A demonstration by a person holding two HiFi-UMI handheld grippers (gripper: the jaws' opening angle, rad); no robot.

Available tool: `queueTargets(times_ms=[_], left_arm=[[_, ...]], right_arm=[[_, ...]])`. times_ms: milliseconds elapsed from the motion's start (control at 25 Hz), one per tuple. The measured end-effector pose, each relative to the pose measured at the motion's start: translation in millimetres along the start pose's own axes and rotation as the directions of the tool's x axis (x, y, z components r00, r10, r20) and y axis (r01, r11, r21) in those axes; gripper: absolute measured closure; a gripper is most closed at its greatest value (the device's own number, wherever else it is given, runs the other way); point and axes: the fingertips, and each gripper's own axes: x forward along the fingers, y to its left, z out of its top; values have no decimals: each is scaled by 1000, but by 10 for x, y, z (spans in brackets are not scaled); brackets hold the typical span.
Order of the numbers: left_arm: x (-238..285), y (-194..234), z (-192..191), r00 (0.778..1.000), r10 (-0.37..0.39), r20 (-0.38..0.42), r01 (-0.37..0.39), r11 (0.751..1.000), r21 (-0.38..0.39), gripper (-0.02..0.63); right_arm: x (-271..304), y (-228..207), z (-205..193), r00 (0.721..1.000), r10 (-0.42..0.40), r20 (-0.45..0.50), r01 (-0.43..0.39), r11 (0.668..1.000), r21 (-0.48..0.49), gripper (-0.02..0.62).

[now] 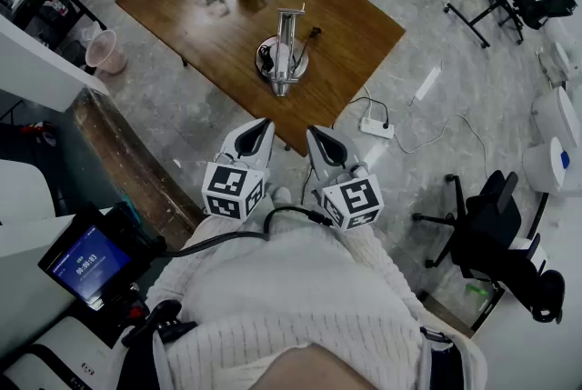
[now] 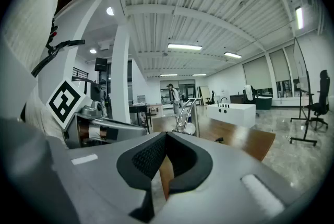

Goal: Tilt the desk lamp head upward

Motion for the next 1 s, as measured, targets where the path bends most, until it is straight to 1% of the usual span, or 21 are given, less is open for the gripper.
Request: queueTargets(times_ms=[120, 280, 440, 560, 720, 880, 960, 1000], left_arm=[[-6, 42, -68, 1000, 19, -13, -19, 1000, -8, 598], [36, 8, -99, 999, 12, -31, -13, 1000, -7, 598], [95, 8, -64, 1000, -4, -24, 5, 1000, 31, 598], [277, 157, 49, 999, -30, -11, 30, 999, 45, 598], [636, 504, 230, 998, -62, -30, 64, 996, 63, 598], [782, 737, 302, 996, -82, -44, 87, 989, 122, 598], [821, 819, 318, 994, -96, -49, 103, 981, 163, 598], [845, 851, 316, 993, -102, -55, 111, 974, 200, 598]], right_arm=[[6, 14, -98, 1000, 18, -26, -17, 1000, 22, 597], [30, -43, -104, 999, 19, -30, -18, 999, 37, 597], [109, -93, -49, 1000, 9, -10, -8, 1000, 26, 597], [320, -249, 11, 1000, -15, -1, 15, 1000, 26, 597], [769, -560, 106, 998, -63, -8, 63, 997, 54, 597], [1014, -804, 196, 993, -118, 4, 117, 991, 59, 597], [1125, -918, 194, 992, -123, -4, 123, 991, 62, 597], [1195, -974, 166, 993, -115, -13, 115, 991, 69, 597]])
